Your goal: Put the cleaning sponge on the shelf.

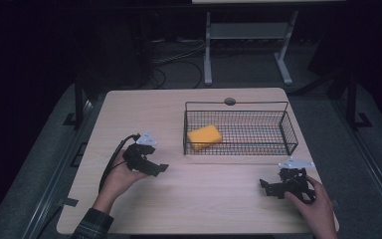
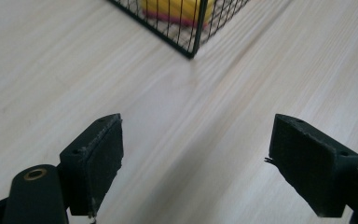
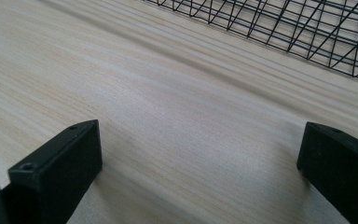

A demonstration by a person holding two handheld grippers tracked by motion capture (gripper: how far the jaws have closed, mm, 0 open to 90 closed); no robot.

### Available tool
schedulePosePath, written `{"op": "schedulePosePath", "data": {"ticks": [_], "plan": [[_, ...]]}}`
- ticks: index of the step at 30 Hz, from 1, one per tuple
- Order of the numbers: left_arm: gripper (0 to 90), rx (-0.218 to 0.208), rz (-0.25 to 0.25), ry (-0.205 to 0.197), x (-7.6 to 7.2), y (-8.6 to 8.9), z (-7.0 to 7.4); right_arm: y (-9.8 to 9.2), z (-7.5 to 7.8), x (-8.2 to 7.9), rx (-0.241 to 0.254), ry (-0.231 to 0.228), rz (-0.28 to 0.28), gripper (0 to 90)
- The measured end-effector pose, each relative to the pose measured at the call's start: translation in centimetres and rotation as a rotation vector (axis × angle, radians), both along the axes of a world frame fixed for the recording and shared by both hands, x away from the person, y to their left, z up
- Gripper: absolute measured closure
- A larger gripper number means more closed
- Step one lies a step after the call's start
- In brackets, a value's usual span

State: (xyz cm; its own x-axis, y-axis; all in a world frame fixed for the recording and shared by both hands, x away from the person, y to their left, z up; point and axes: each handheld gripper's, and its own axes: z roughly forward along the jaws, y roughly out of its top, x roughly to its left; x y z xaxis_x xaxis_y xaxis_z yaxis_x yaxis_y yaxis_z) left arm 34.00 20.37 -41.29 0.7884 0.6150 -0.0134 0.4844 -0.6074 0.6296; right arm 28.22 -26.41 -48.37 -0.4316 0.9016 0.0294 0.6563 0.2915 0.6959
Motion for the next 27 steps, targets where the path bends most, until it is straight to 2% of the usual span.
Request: {"op": "schedulePosePath", "data": {"ticks": [9, 13, 16, 20, 23, 27], "plan": [[17.1, -0.004, 0.066, -0.028, -1.7, 2.6, -2.1, 0.0, 0.0, 0.0, 0.0, 0.0, 0.0, 0.0], [17.0, 0.032, 0.093, -0.022, -2.4, 3.5, -3.0, 0.0, 0.0, 0.0, 0.0, 0.0, -0.001, 0.0], [17.0, 0.032, 0.113, -0.006, -3.0, 4.1, -3.8, 0.0, 0.0, 0.0, 0.0, -0.001, 0.0, 0.0], [17.0, 0.057, 0.13, -0.007, -3.6, 4.7, -4.6, 0.0, 0.0, 0.0, -0.001, 0.0, 0.0, 0.0], [16.8, 0.03, 0.152, -0.007, -4.1, 5.2, -4.9, 0.0, 0.0, 0.0, 0.0, 0.0, 0.0, 0.0], [14.0, -0.001, 0.16, -0.03, -4.3, 5.5, -5.3, 0.0, 0.0, 0.0, -0.001, 0.0, 0.0, 0.0]]}}
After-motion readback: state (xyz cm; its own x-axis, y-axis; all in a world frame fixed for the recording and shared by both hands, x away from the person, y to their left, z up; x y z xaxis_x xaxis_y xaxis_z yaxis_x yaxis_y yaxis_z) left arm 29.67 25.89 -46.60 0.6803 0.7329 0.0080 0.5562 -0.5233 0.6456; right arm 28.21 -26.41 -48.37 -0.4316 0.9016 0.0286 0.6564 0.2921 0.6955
